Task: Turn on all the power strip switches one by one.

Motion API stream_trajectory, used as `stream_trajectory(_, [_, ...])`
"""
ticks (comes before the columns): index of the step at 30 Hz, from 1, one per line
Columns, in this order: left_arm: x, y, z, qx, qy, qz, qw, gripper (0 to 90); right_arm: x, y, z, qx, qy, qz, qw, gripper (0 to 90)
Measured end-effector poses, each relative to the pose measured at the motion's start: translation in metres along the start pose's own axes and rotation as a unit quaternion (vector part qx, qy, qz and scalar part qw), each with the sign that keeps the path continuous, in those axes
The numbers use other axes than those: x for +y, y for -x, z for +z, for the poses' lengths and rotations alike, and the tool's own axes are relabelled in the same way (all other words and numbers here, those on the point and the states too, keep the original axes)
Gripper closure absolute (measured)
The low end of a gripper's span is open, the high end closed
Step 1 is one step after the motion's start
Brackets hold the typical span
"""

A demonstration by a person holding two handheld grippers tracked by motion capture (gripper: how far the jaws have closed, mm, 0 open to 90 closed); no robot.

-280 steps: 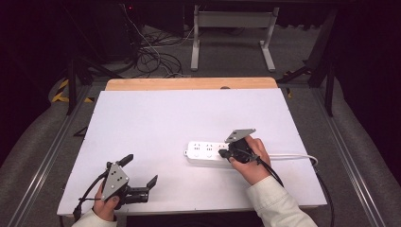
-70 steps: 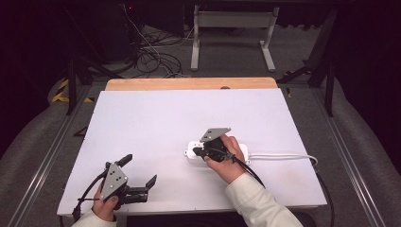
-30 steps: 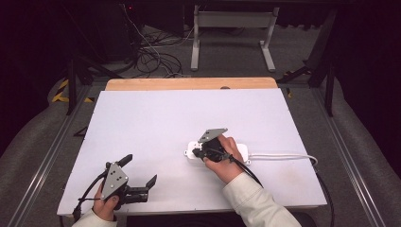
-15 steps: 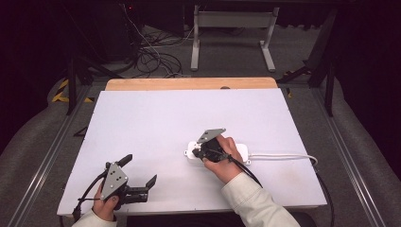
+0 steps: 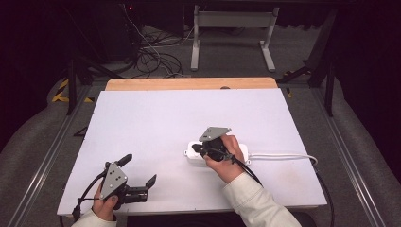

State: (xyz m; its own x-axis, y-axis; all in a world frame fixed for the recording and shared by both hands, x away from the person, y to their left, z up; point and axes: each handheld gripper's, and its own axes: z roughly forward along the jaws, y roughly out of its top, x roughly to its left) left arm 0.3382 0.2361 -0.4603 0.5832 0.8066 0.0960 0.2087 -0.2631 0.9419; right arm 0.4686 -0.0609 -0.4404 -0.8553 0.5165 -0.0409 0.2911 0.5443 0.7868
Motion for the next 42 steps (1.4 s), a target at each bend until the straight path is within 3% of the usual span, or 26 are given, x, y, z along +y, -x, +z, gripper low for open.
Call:
stream_trajectory(5, [0.0,0.001,-0.001,0.001,0.002,0.001,1.0,0.2,0.0,-0.001,-0.005,0.007,0.007,0.0,0.9999,90.0])
stream_trajectory(14, [0.0,0.001,-0.001,0.001,0.002,-0.003,1.0,0.2,0.003,-0.001,-0.015,0.015,0.042,0.014,0.9989,52.0])
stream_trajectory(21, [0.0,0.001,-0.001,0.001,0.002,0.002,1.0,0.2,0.005,0.0,-0.03,0.017,0.075,0.014,0.9969,38.2])
stream_trajectory(32, [0.0,0.001,-0.001,0.001,0.003,0.001,1.0,0.2,-0.002,0.006,-0.063,0.015,0.111,0.017,0.9936,33.7])
stream_trajectory(42, [0.001,0.0,-0.001,0.003,0.004,0.003,1.0,0.2,-0.033,0.025,-0.094,-0.005,0.131,0.029,0.991,31.0])
